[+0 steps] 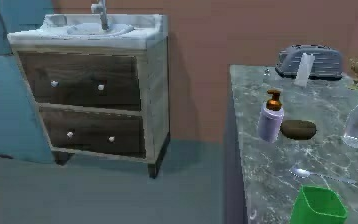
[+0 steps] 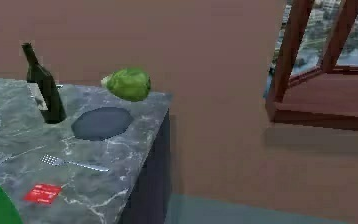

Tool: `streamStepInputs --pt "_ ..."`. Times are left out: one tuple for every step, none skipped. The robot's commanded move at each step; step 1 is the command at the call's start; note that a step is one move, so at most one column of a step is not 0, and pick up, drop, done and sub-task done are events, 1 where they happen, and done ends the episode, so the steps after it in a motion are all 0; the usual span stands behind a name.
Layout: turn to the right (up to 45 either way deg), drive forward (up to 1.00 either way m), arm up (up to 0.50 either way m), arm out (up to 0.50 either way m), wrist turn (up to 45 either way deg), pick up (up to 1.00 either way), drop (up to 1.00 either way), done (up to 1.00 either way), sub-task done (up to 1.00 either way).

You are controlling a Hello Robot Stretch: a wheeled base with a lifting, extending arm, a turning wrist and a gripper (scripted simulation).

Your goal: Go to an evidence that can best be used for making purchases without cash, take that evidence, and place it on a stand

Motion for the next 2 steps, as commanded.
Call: streamStepInputs --pt "-33.0 0.00 0.00 0.00 0.0 0.00 0.00 0.00 0.00" --pt "0.0 0.00 0.50 0.00 0.0 0.00 0.00 0.00 0.00"
